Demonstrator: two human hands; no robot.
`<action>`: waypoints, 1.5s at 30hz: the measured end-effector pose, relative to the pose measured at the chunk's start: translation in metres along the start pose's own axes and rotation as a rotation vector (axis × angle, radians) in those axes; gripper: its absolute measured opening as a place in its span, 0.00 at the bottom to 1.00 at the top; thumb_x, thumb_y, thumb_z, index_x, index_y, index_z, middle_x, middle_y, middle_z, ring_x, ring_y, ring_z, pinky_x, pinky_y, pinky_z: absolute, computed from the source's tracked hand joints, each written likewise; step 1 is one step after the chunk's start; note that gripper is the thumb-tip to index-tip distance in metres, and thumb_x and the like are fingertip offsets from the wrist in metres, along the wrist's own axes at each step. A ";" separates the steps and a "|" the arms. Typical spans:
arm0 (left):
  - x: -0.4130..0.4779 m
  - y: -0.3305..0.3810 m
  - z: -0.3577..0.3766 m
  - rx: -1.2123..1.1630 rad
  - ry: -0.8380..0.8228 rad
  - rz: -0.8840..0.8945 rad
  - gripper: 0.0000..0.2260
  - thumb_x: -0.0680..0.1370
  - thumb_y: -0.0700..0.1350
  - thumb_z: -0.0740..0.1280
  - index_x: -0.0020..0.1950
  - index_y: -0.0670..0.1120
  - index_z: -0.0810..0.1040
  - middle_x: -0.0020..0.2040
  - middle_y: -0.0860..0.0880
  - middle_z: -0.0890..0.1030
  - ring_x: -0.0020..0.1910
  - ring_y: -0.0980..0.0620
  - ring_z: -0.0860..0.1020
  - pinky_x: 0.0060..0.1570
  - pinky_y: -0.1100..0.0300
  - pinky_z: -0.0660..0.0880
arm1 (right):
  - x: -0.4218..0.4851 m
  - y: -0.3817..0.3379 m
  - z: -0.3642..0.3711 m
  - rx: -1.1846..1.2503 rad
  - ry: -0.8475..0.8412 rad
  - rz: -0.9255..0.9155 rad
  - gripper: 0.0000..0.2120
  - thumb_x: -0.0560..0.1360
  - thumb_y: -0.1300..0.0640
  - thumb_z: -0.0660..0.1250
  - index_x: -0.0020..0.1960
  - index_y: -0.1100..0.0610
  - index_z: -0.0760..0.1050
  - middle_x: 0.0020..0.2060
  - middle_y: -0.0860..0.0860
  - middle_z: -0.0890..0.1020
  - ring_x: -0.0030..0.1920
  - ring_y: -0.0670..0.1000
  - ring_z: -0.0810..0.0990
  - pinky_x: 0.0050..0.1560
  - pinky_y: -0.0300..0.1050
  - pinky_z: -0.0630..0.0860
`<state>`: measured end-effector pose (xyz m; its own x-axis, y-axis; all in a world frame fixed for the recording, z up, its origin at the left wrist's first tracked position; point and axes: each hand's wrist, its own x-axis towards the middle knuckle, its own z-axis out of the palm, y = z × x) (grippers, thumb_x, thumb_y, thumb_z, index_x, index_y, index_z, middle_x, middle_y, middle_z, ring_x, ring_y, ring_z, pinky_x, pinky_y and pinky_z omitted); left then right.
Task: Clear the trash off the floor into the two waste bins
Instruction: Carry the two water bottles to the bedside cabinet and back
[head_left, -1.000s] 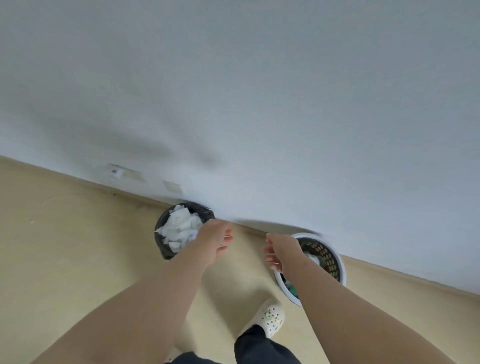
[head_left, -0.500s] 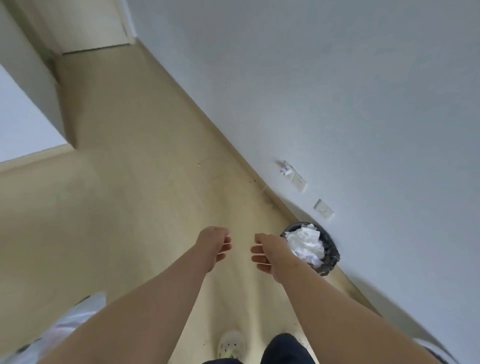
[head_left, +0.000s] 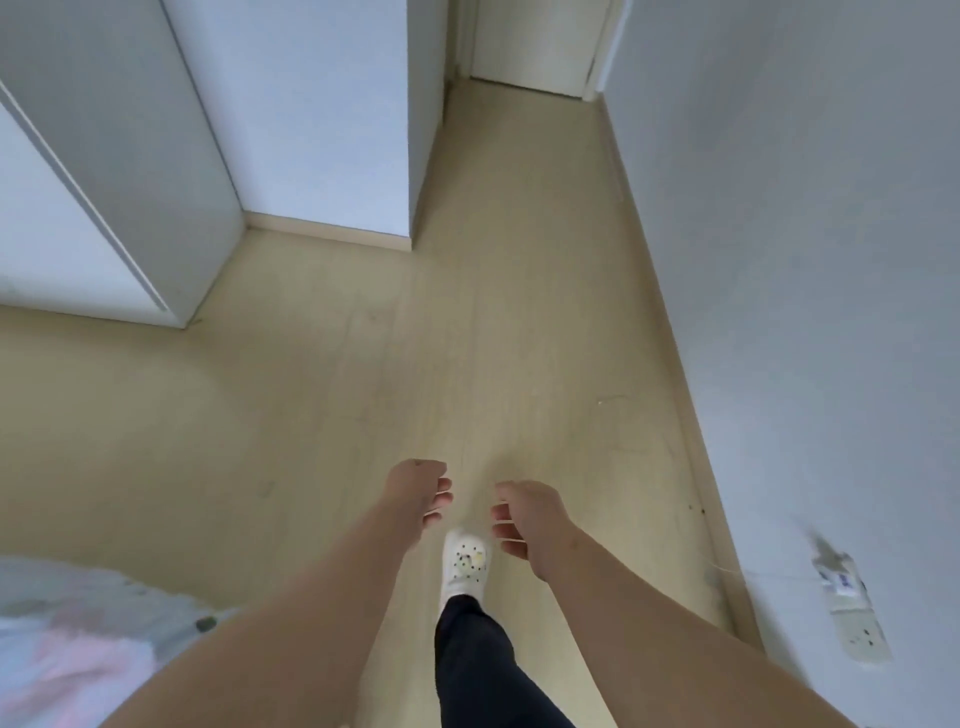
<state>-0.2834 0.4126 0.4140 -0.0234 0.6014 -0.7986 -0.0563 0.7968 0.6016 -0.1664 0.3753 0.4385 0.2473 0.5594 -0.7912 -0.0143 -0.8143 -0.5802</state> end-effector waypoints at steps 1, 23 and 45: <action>0.016 0.020 -0.006 -0.017 0.012 0.008 0.08 0.79 0.39 0.59 0.40 0.46 0.69 0.34 0.48 0.73 0.30 0.53 0.70 0.31 0.63 0.61 | 0.019 -0.020 0.010 -0.009 -0.004 -0.004 0.07 0.76 0.61 0.58 0.39 0.58 0.69 0.31 0.52 0.72 0.27 0.49 0.68 0.31 0.39 0.64; 0.197 0.303 -0.314 -0.569 0.515 -0.007 0.07 0.79 0.42 0.59 0.41 0.47 0.70 0.38 0.49 0.75 0.34 0.54 0.74 0.36 0.61 0.68 | 0.147 -0.375 0.402 -0.604 -0.576 -0.127 0.15 0.79 0.65 0.52 0.35 0.56 0.63 0.30 0.52 0.66 0.29 0.48 0.63 0.32 0.39 0.57; 0.280 0.406 -0.692 -0.909 0.790 -0.052 0.07 0.79 0.43 0.60 0.41 0.46 0.71 0.38 0.50 0.76 0.34 0.55 0.75 0.33 0.61 0.70 | 0.131 -0.469 0.821 -0.831 -0.751 -0.216 0.04 0.77 0.60 0.58 0.50 0.59 0.70 0.35 0.52 0.75 0.30 0.50 0.72 0.34 0.41 0.67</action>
<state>-1.0035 0.8634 0.4238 -0.5870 0.1145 -0.8014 -0.7504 0.2947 0.5917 -0.9229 0.9577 0.4483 -0.4797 0.4234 -0.7685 0.6735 -0.3838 -0.6318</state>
